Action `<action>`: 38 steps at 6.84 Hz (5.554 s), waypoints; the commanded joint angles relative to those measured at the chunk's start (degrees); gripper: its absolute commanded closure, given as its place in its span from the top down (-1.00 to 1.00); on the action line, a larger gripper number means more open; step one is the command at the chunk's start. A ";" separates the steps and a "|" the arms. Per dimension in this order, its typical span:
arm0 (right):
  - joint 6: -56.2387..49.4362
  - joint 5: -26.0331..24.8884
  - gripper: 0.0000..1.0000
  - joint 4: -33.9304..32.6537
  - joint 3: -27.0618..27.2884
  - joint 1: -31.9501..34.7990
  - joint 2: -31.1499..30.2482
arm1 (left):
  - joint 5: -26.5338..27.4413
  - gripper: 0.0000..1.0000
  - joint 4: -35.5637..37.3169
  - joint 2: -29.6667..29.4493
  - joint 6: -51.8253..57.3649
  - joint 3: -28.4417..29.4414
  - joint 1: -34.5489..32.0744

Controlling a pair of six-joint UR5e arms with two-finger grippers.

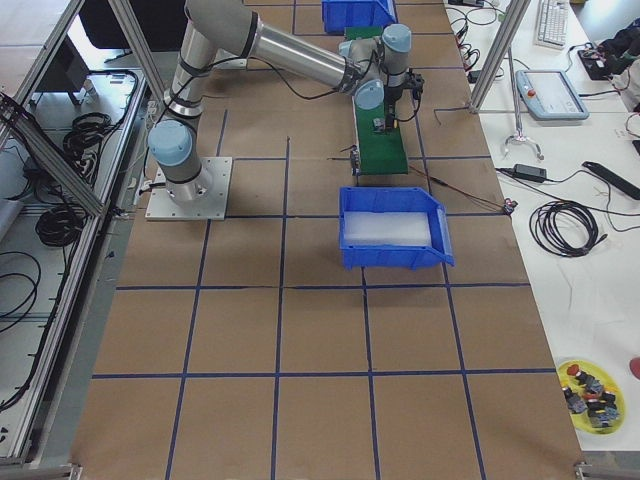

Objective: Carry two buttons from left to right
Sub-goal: 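Release the red button on the belt while the right gripper grasps the yellow button, then lower the yellow button into the far bin and open the right gripper, then move the right gripper back over the belt above the red button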

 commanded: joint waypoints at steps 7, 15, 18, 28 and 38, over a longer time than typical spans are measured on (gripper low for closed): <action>-19.48 -5.66 -0.95 16.13 -4.55 -13.07 -11.12 | -0.71 1.00 -1.55 2.04 -2.16 0.00 -1.93; -46.27 -4.70 -0.93 3.18 3.69 -35.01 -5.55 | 0.08 1.00 -0.93 2.65 -2.26 -0.26 -3.16; -44.44 -5.31 -0.92 3.09 8.27 -35.01 -4.57 | 0.08 1.00 -0.93 2.83 -1.99 -0.35 -3.16; -42.93 -4.87 0.99 5.78 3.97 -34.40 -9.01 | -0.10 1.00 -0.84 2.65 -1.82 -0.35 -3.16; -3.56 -5.31 0.99 21.19 -5.36 -1.63 -18.98 | -0.10 1.00 -0.76 2.83 -1.73 -0.26 -3.16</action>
